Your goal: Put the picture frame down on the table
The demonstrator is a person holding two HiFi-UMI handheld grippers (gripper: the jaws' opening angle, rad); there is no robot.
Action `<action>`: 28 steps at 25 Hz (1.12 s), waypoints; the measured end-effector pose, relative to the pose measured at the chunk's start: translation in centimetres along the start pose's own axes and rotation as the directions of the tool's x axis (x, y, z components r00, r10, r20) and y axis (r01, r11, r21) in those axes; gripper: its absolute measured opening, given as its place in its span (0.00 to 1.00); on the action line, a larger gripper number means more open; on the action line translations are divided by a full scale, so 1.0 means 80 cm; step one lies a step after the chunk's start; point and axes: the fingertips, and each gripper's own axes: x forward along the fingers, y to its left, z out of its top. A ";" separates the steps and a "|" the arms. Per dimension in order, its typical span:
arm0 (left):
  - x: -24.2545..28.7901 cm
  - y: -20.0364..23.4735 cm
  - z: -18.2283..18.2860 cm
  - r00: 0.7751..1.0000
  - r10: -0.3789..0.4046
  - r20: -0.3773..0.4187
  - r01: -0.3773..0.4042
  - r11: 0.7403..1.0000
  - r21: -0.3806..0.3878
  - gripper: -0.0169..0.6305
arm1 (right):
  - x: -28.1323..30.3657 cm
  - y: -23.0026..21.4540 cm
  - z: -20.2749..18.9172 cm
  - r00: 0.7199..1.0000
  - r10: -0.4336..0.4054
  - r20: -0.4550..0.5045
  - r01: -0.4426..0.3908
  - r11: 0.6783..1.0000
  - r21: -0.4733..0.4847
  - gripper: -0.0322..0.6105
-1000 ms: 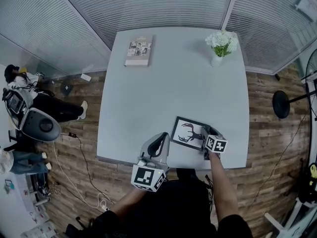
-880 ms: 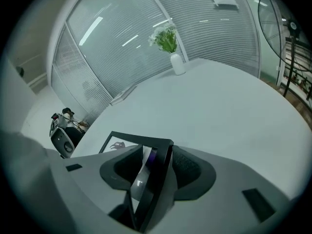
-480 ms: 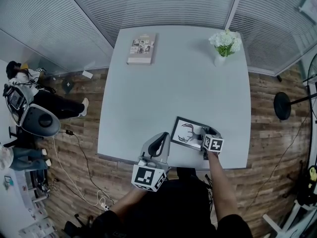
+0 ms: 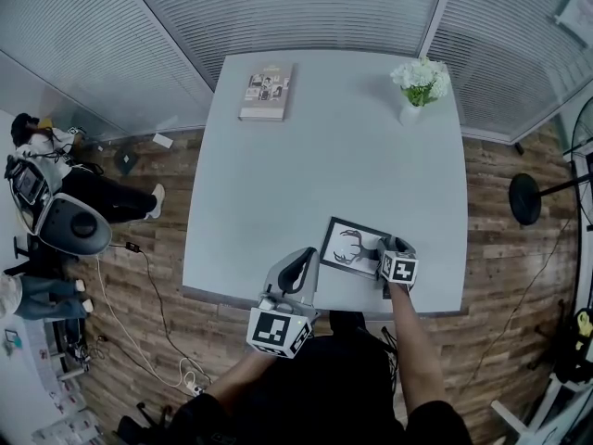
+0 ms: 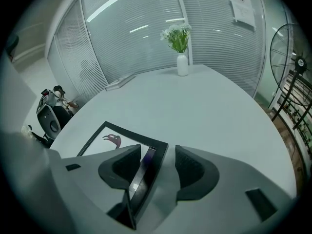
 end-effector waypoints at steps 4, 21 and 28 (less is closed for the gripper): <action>-0.020 -0.002 0.004 1.000 -0.008 0.013 0.008 1.000 -0.003 0.06 | -0.028 0.006 0.009 0.999 -0.012 0.052 0.011 1.000 0.017 0.37; -0.152 -0.004 0.017 0.993 -0.078 0.086 0.078 0.997 0.001 0.06 | -0.183 0.106 -0.020 0.972 -0.056 0.227 0.048 0.998 0.041 0.08; -0.224 -0.011 0.013 0.987 -0.124 0.099 0.124 0.992 0.003 0.06 | -0.275 0.171 -0.055 0.942 -0.067 0.328 0.057 0.998 0.041 0.08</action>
